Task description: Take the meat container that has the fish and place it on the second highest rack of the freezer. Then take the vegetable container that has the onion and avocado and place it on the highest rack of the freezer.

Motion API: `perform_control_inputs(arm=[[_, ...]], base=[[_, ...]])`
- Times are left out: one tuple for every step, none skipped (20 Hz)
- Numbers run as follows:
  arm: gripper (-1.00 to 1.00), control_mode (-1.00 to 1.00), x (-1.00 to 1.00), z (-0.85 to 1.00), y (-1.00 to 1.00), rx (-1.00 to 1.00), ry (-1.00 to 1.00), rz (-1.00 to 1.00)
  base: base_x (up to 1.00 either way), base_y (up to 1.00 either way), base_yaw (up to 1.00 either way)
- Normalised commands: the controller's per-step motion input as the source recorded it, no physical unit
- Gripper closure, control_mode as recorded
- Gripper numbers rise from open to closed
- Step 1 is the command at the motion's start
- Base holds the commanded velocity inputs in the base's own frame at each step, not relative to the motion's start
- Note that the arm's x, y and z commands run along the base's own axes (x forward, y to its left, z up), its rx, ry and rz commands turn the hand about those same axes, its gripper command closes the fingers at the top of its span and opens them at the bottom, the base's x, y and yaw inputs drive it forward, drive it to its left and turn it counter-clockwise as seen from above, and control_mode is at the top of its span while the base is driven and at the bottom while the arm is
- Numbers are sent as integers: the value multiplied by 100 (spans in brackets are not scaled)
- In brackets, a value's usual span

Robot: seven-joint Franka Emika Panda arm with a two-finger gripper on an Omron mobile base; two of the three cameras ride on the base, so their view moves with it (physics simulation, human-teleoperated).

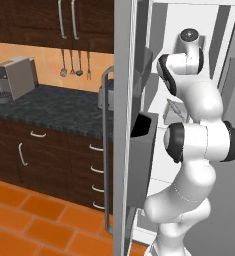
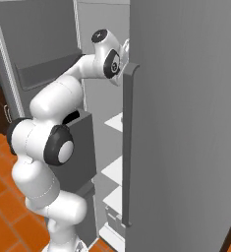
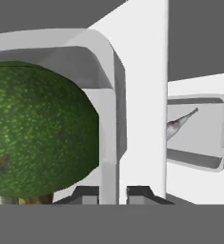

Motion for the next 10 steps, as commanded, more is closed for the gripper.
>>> perform_control_inputs(arm=[[-100,-100,0,0,0,0,0,0],[-100,-100,0,0,0,0,0,0],[-100,-100,0,0,0,0,0,0],[-100,-100,0,0,0,0,0,0],[-100,-100,0,0,0,0,0,0],[-100,-100,0,0,0,0,0,0],[-100,-100,0,0,0,0,0,0],[-100,-100,0,0,0,0,0,0],[-100,-100,1,0,0,0,0,0],[-100,-100,1,0,0,0,0,0]], base=[[0,0,0],[0,0,0],[0,0,0],[0,0,0],[0,0,0],[0,0,0],[0,0,0],[0,0,0],[0,0,0],[0,0,0]])
